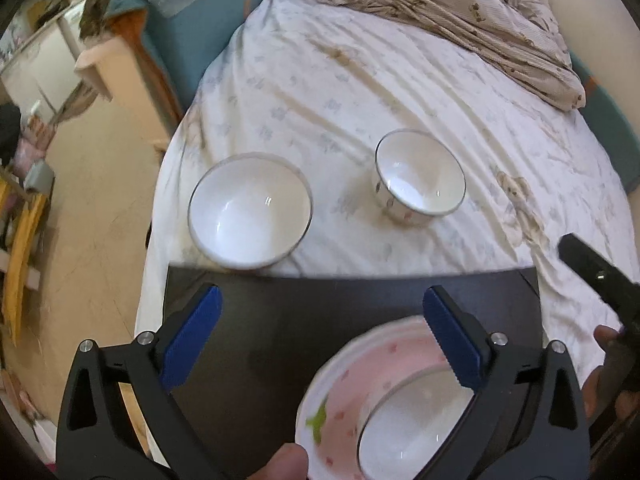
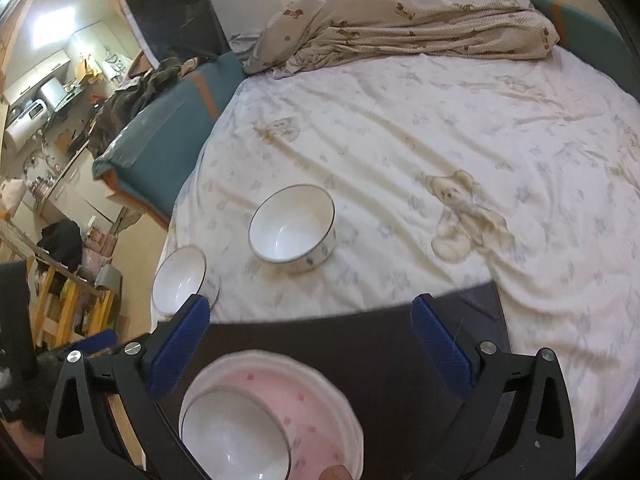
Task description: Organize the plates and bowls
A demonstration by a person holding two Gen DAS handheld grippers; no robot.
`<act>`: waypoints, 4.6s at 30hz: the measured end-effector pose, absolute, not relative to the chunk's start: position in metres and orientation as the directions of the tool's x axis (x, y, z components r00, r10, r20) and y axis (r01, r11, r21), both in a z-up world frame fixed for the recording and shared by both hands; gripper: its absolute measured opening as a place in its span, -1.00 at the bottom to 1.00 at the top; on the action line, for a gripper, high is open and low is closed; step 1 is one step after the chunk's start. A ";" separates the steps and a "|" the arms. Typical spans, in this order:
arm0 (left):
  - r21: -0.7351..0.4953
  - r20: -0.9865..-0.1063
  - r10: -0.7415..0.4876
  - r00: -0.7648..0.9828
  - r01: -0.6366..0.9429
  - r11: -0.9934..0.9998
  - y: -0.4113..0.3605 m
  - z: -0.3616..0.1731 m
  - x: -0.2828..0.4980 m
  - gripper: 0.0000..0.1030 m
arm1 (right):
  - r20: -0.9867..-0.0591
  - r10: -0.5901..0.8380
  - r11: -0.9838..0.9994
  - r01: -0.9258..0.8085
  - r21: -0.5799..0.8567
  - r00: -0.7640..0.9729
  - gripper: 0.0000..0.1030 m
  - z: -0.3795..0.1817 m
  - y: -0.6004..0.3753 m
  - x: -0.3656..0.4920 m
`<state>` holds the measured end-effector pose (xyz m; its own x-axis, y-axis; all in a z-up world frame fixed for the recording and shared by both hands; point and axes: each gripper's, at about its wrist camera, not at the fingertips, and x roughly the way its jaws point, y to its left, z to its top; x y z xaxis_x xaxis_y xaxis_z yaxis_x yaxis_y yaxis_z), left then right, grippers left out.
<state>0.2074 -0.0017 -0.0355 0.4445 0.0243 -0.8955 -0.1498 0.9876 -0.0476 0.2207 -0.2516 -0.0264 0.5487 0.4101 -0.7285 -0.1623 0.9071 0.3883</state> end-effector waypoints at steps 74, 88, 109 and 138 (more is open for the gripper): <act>-0.304 -0.880 -0.254 0.402 -0.063 0.951 -0.001 0.019 0.149 -0.76 | -0.686 0.646 0.759 -0.193 0.621 0.335 -0.73 -0.005 -0.222 0.206; -0.390 -0.877 -0.357 0.321 -0.042 0.920 -0.007 -0.026 0.098 -0.76 | -0.734 0.600 0.797 -0.158 0.583 0.319 -0.72 -0.026 -0.237 0.114; -0.410 -0.903 -0.387 0.186 -0.098 0.907 -0.006 -0.056 0.106 -0.73 | -0.804 0.558 0.825 -0.024 0.565 0.205 -0.73 -0.069 -0.240 0.116; -0.431 -0.891 -0.409 0.197 -0.086 0.898 -0.005 -0.054 0.104 -0.72 | -0.816 0.539 0.835 -0.008 0.550 0.210 -0.69 -0.071 -0.240 0.125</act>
